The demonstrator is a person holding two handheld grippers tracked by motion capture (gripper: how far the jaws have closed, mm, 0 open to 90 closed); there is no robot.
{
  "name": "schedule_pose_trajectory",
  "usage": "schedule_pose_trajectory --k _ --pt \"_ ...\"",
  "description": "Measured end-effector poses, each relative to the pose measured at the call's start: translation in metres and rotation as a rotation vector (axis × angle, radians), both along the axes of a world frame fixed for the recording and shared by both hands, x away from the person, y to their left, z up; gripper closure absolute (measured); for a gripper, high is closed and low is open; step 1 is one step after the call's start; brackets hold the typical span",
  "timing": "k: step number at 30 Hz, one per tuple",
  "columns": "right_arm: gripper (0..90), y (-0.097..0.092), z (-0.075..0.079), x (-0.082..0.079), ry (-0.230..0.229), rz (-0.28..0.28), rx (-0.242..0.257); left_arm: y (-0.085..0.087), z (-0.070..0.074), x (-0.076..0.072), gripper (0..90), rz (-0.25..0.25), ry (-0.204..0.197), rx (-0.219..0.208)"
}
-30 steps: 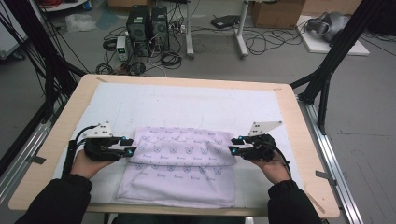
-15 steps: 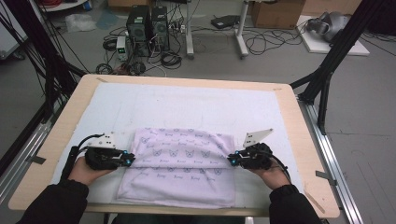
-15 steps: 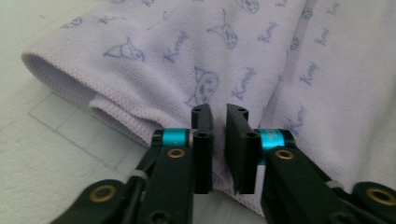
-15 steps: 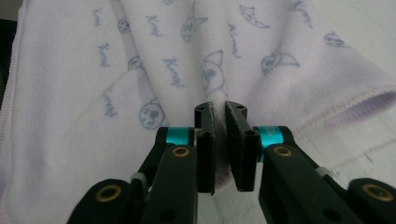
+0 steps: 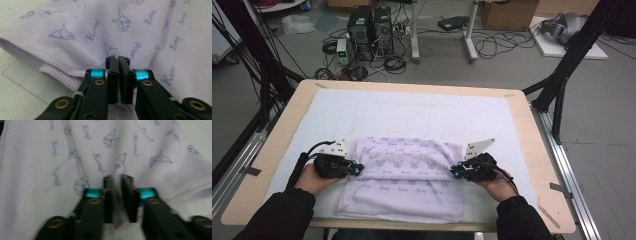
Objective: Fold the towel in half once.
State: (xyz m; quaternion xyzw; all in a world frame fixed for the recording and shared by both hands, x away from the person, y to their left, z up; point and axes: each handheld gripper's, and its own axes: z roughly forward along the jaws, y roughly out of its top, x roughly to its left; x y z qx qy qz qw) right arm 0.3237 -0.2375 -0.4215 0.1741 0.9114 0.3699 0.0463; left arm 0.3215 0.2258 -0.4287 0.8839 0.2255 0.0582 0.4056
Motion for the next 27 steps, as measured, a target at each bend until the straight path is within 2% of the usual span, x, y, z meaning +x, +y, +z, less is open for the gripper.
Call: schedule_pose_trajectory --k 2,4,6,8,9,10,11,12,13,14,15,17,20,22,24,25,27 --pt "86.3 -0.001 0.004 0.005 -0.001 -0.009 0.012 0.005 0.007 0.004 87.4 0.037 -0.035 -0.029" --pt "86.4 -0.005 0.012 0.012 -0.025 -0.043 0.031 0.008 0.016 0.014 87.5 0.084 -0.065 -0.059" --pt "86.4 -0.008 0.024 0.027 -0.042 -0.075 0.058 0.007 0.027 0.029 87.5 0.148 -0.105 -0.102" --pt "86.5 -0.005 0.033 0.044 -0.056 -0.086 0.051 0.006 0.034 0.044 87.6 0.203 -0.142 -0.131" --pt "86.5 -0.004 0.035 0.052 -0.06 -0.094 0.046 0.004 0.038 0.054 87.6 0.238 -0.176 -0.138" --pt "86.6 -0.002 0.04 0.064 -0.09 -0.116 0.034 0.002 0.042 0.068 87.5 0.29 -0.208 -0.138" --pt "86.4 -0.002 0.045 0.078 -0.124 -0.153 0.034 -0.001 0.046 0.083 87.3 0.349 -0.229 -0.139" --pt "83.7 -0.002 0.051 0.095 -0.134 -0.221 0.047 -0.002 0.051 0.1 85.8 0.426 -0.268 -0.131" --pt "76.7 -0.004 0.058 0.113 -0.145 -0.31 0.069 -0.003 0.052 0.109 79.4 0.483 -0.273 -0.122" --pt "74.4 -0.005 0.06 0.12 -0.143 -0.345 0.083 -0.001 0.051 0.118 68.5 0.542 -0.25 -0.128" --pt "71.6 -0.006 0.06 0.126 -0.126 -0.373 0.092 0.002 0.049 0.123 66.2 0.558 -0.233 -0.123" --pt "69.8 -0.004 0.056 0.125 -0.112 -0.362 0.076 0.011 0.045 0.125 66.1 0.547 -0.204 -0.1" --pt "67.7 -0.004 0.048 0.115 -0.106 -0.329 0.087 0.02 0.037 0.115 62.8 0.513 -0.175 -0.107" --pt "65.3 -0.006 0.041 0.109 -0.073 -0.316 0.102 0.023 0.033 0.108 62.0 0.498 -0.169 -0.119" --pt "64.3 -0.006 0.036 0.104 -0.053 -0.298 0.111 0.024 0.029 0.102 61.4 0.466 -0.148 -0.109" --pt "63.5 -0.006 0.034 0.102 -0.045 -0.295 0.114 0.023 0.026 0.099 61.2 0.455 -0.15 -0.098" --pt "63.5 -0.005 0.03 0.097 -0.028 -0.289 0.105 0.022 0.024 0.096 61.7 0.439 -0.124 -0.103"
